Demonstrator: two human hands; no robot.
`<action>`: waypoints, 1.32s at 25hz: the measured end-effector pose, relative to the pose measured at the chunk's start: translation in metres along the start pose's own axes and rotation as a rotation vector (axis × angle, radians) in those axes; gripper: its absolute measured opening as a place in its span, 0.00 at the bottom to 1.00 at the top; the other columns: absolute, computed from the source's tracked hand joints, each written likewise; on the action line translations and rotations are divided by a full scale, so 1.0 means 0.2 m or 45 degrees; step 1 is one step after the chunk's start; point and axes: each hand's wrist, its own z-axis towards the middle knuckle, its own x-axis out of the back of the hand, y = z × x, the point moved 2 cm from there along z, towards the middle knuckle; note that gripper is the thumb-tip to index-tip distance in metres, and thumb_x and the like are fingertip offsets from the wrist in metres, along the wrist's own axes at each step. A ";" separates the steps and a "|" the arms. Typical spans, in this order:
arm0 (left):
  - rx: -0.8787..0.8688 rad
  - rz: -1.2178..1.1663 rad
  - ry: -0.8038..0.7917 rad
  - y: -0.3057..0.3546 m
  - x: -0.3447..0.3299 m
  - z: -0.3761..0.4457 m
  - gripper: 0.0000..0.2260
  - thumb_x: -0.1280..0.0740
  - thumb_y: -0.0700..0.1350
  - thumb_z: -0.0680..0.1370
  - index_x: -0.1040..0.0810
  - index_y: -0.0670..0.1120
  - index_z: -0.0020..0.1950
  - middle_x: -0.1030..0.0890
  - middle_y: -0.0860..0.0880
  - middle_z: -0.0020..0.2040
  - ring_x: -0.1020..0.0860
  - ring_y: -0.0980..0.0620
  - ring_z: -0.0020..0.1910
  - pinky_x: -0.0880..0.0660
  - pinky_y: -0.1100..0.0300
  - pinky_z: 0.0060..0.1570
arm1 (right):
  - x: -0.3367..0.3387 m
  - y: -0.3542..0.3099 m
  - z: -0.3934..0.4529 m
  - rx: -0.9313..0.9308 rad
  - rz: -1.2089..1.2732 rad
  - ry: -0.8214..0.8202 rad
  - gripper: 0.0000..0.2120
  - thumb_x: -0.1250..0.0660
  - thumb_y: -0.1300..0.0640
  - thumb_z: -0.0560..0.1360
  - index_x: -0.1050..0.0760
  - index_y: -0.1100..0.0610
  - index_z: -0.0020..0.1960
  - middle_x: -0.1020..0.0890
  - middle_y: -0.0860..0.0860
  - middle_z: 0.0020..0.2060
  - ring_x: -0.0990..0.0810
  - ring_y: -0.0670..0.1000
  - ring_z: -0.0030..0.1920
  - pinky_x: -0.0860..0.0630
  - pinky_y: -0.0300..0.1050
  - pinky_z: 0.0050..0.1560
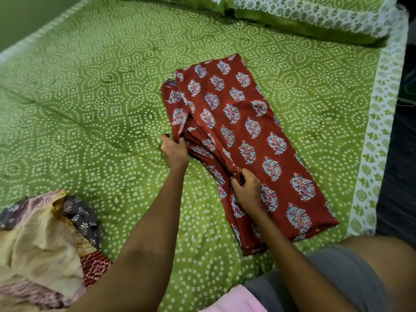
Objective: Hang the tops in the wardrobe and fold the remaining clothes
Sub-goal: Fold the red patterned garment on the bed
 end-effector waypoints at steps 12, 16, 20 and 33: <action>0.687 -1.023 0.069 -0.32 0.41 0.50 0.09 0.40 0.43 0.80 0.26 0.41 0.58 0.21 0.43 0.58 0.22 0.46 0.59 0.26 0.53 0.60 | -0.01 -0.01 -0.02 0.054 -0.090 0.004 0.08 0.33 0.62 0.73 0.30 0.56 0.38 0.28 0.49 0.33 0.31 0.48 0.33 0.38 0.41 0.30; 0.661 -0.899 -0.008 -0.36 0.65 0.55 0.17 0.44 0.45 0.82 0.32 0.40 0.69 0.26 0.42 0.66 0.26 0.48 0.64 0.25 0.59 0.57 | -0.01 -0.01 -0.01 0.047 -0.096 0.005 0.09 0.32 0.61 0.73 0.31 0.56 0.37 0.27 0.50 0.33 0.31 0.49 0.34 0.37 0.42 0.36; 0.460 -0.273 0.383 -0.34 0.71 0.47 0.22 0.39 0.43 0.80 0.37 0.40 0.72 0.30 0.39 0.67 0.30 0.44 0.65 0.32 0.55 0.64 | -0.02 -0.05 0.00 -0.034 -0.287 0.013 0.19 0.29 0.43 0.70 0.30 0.58 0.40 0.25 0.51 0.34 0.28 0.51 0.34 0.31 0.45 0.34; 0.686 -0.603 -1.269 0.04 -0.23 -0.38 0.11 0.41 0.45 0.81 0.25 0.39 0.45 0.21 0.42 0.41 0.21 0.48 0.40 0.23 0.58 0.47 | 0.11 -0.01 0.14 -0.710 0.692 0.061 0.11 0.42 0.55 0.80 0.26 0.55 0.41 0.23 0.50 0.35 0.25 0.47 0.35 0.29 0.30 0.28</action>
